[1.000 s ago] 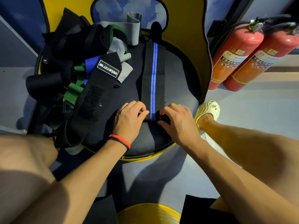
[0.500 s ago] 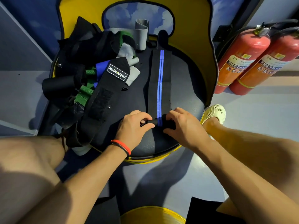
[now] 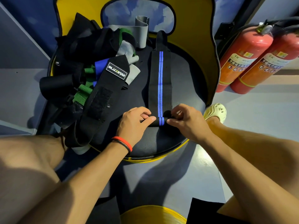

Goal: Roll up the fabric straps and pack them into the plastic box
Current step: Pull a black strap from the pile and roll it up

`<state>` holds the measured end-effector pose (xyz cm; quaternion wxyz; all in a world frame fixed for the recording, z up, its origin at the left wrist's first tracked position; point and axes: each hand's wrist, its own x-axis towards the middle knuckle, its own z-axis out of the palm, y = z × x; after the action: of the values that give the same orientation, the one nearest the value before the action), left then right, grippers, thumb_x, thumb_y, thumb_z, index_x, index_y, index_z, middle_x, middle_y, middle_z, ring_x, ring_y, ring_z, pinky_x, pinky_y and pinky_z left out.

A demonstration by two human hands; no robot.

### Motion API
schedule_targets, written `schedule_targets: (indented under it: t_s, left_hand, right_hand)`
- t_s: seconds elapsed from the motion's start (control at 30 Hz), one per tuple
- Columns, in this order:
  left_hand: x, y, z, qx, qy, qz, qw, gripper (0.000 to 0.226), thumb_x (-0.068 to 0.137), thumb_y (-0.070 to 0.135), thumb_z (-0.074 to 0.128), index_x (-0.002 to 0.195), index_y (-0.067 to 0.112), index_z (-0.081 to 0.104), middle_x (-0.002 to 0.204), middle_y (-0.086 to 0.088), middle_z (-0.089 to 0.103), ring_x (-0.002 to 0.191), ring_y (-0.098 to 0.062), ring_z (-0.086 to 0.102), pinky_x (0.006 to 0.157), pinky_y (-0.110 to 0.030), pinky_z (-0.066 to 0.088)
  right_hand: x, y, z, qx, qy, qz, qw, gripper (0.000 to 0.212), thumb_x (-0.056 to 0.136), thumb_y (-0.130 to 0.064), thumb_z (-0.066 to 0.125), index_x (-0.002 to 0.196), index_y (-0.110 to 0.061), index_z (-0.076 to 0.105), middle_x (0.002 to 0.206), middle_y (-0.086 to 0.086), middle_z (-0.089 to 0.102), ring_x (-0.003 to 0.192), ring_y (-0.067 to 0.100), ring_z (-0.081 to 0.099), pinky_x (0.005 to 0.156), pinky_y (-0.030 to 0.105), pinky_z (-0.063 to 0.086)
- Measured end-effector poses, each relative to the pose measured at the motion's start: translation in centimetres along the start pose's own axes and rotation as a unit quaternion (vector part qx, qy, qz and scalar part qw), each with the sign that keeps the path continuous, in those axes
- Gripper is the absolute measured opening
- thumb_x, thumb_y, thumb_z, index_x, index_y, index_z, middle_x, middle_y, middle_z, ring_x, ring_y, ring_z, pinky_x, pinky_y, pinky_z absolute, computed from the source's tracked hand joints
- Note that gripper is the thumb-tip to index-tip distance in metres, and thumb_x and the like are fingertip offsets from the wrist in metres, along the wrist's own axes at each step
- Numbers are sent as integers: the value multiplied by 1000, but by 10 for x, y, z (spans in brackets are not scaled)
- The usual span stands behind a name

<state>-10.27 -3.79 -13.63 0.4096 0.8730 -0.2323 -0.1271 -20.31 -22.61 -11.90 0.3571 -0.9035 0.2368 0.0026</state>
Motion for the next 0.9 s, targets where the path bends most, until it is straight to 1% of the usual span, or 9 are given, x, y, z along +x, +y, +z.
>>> schedule_targets:
  t_s: [0.1,0.2,0.27,0.37,0.47,0.57,0.7,0.83,0.9]
  left_hand:
    - [2,2,2,13,18,2,1000,14,87,32,76,84,20,71,83,7,67,78,-6,66,65,-19,50]
    - [2,3,3,13,39,8,999,15,87,33,76,83,20,70,78,9,67,76,-6,65,66,-24,54]
    - [1,4,4,13,41,0,999,17,83,36,79,87,21,71,81,9,68,75,-4,64,66,-18,52]
    - [2,5,6,7,40,-23,999,26,77,38,85,93,21,74,88,7,65,73,-1,63,65,-9,46]
    - [4,7,9,-23,46,-45,998,23,79,33,84,97,23,73,96,5,64,76,-1,63,69,-17,50]
    - [4,8,12,-14,48,-40,998,15,83,32,80,94,28,70,96,7,60,82,-6,61,73,-26,52]
    - [5,6,15,12,46,-28,998,12,86,38,74,87,30,65,92,10,57,85,-15,64,74,-39,56]
    - [8,2,14,60,50,-7,997,16,89,44,68,87,28,65,90,10,60,94,-16,53,77,-35,48]
    - [10,1,13,67,49,6,997,19,90,46,67,86,28,66,87,11,61,92,-16,48,80,-38,47]
  right_hand:
    - [5,1,1,30,-5,35,999,24,85,-40,80,93,-21,67,88,0,68,79,18,63,60,23,42]
    - [9,1,3,66,3,56,996,27,84,-44,80,94,-20,70,91,3,73,82,20,71,70,33,58]
    - [12,2,6,72,15,71,995,30,84,-47,79,94,-19,71,93,4,74,81,22,72,77,43,62]
    - [16,1,8,65,34,77,994,35,85,-51,76,94,-18,69,92,4,72,78,24,72,76,47,62]
    - [14,-2,12,23,59,46,997,34,89,-51,71,94,-18,66,90,4,71,78,24,69,72,41,59]
    - [9,-4,16,-17,82,-13,996,24,94,-43,69,92,-19,64,91,2,65,81,23,61,70,40,54]
    - [6,-3,10,-59,62,-102,991,13,93,-32,70,96,-19,66,93,0,60,83,20,56,71,40,53]
    - [0,-1,6,-145,12,-132,980,36,85,-30,79,115,-19,61,109,2,60,95,24,55,74,41,53]
    - [0,-1,8,-137,23,-130,982,37,85,-24,78,117,-18,60,111,3,59,98,26,56,76,42,53]
